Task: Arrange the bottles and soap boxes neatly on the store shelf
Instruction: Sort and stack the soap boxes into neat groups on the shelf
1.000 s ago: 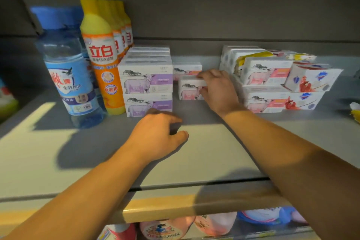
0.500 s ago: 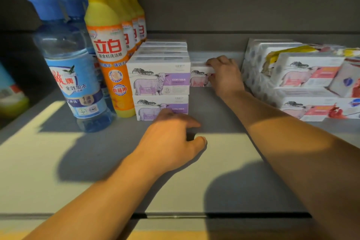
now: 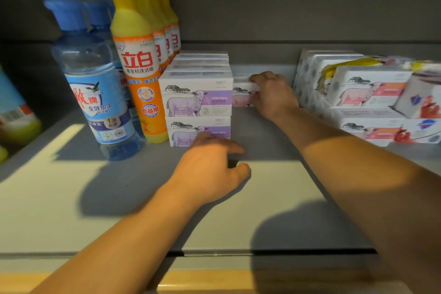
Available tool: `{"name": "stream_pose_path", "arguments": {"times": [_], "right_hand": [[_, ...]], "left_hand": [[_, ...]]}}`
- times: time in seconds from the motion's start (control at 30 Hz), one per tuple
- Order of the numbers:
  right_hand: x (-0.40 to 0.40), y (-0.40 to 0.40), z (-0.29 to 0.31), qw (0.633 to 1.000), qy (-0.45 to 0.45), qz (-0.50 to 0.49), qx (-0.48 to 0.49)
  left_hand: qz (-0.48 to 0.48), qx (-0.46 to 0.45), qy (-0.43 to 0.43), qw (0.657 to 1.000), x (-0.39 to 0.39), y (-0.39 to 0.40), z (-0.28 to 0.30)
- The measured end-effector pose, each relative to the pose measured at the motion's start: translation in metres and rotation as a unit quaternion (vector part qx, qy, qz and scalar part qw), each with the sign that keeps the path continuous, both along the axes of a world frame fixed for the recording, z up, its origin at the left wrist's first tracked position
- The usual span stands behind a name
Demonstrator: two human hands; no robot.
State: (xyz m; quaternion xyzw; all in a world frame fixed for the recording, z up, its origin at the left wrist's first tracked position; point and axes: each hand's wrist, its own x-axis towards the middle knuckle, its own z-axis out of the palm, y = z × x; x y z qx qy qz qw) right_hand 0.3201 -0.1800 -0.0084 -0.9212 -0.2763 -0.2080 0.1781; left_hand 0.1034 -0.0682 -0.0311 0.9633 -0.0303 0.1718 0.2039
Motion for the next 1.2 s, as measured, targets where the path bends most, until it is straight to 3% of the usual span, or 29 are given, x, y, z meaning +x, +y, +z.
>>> {"name": "stream_pose_path", "arguments": {"times": [0.3, 0.47, 0.6, 0.8, 0.87, 1.03, 1.2], "right_hand": [[-0.097, -0.061, 0.015, 0.999, -0.018, 0.042, 0.016], [-0.124, -0.135, 0.008, 0.997, -0.036, -0.042, 0.051], [-0.108, -0.176, 0.006, 0.986, 0.04, -0.153, -0.047], [-0.102, -0.185, -0.002, 0.982, -0.033, -0.171, -0.069], [-0.101, -0.186, 0.007, 0.981, -0.019, -0.176, -0.08], [-0.123, -0.177, 0.019, 0.993, 0.098, -0.058, 0.03], [-0.165, -0.13, 0.028, 0.967, 0.168, 0.063, 0.181]], "left_hand": [[0.015, -0.024, -0.004, 1.0, -0.004, -0.003, 0.004], [0.012, -0.04, 0.0, 0.999, -0.011, -0.007, 0.007], [0.009, -0.04, 0.011, 0.999, -0.014, -0.01, 0.009], [0.008, -0.04, 0.017, 0.999, -0.015, -0.01, 0.009], [0.007, -0.044, 0.018, 0.999, -0.014, -0.01, 0.009], [-0.001, -0.068, 0.01, 0.998, -0.013, -0.011, 0.009], [-0.043, -0.174, -0.046, 0.983, -0.019, -0.013, 0.016]]}}
